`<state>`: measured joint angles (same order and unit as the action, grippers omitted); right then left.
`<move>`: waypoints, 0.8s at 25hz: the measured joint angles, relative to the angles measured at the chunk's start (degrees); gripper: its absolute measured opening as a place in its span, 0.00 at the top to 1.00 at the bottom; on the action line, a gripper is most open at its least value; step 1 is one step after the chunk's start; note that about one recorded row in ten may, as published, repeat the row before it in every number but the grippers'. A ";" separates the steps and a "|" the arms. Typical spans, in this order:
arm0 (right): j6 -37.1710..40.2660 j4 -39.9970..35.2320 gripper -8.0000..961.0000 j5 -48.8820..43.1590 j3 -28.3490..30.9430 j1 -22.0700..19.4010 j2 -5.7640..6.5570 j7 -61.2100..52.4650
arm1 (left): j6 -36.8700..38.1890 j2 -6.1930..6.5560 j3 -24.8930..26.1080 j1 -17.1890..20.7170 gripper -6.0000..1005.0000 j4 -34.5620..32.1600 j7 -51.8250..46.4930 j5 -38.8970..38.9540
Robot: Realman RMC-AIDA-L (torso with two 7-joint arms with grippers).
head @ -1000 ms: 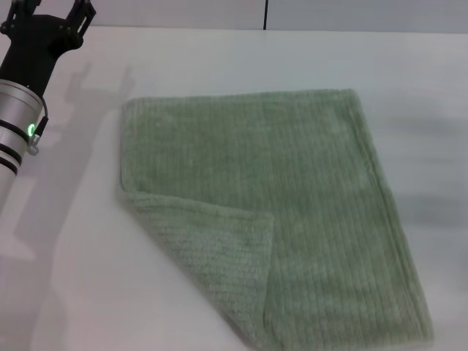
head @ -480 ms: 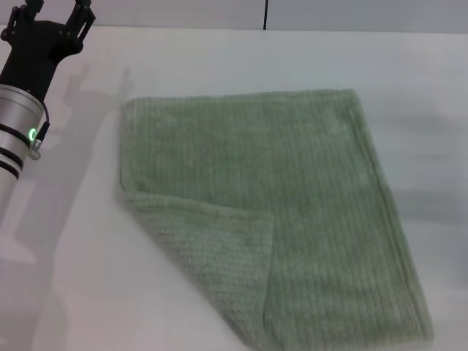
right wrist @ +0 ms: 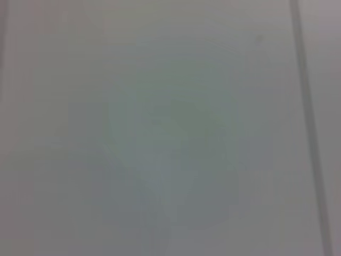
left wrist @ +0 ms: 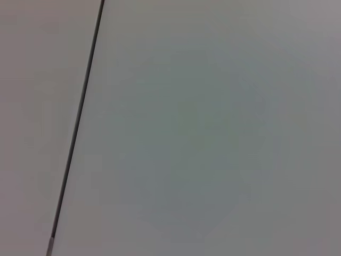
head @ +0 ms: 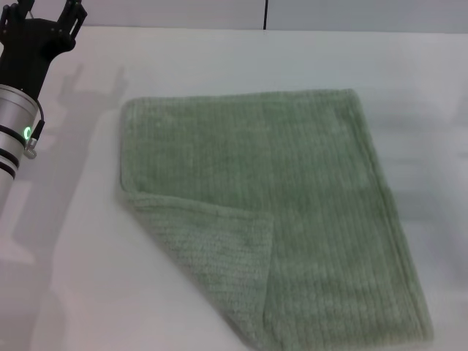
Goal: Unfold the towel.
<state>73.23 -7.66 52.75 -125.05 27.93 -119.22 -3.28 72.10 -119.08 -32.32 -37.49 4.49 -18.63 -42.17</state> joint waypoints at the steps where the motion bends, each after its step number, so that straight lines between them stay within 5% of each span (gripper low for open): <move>1: -0.80 -0.97 0.75 -2.91 0.01 0.02 0.06 -0.09 | 0.02 0.00 0.00 0.00 0.20 0.03 0.00 0.00; 6: -5.17 -3.55 0.94 -9.62 0.17 0.25 0.32 -2.41 | 0.07 0.00 -0.02 0.06 0.21 0.07 0.00 -0.07; 13: -13.20 -6.15 0.99 -15.92 0.50 1.62 1.18 -5.94 | 0.33 0.00 -0.03 0.06 0.21 0.08 0.00 -0.03; 20: -26.92 -15.60 0.99 -20.45 1.04 1.38 3.79 -7.53 | 0.13 0.00 -0.02 -0.15 0.21 -0.31 0.42 -0.01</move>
<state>46.31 -23.26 32.30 -124.01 29.31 -115.43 -10.81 72.24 -119.08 -32.35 -37.64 4.18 -18.21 -42.18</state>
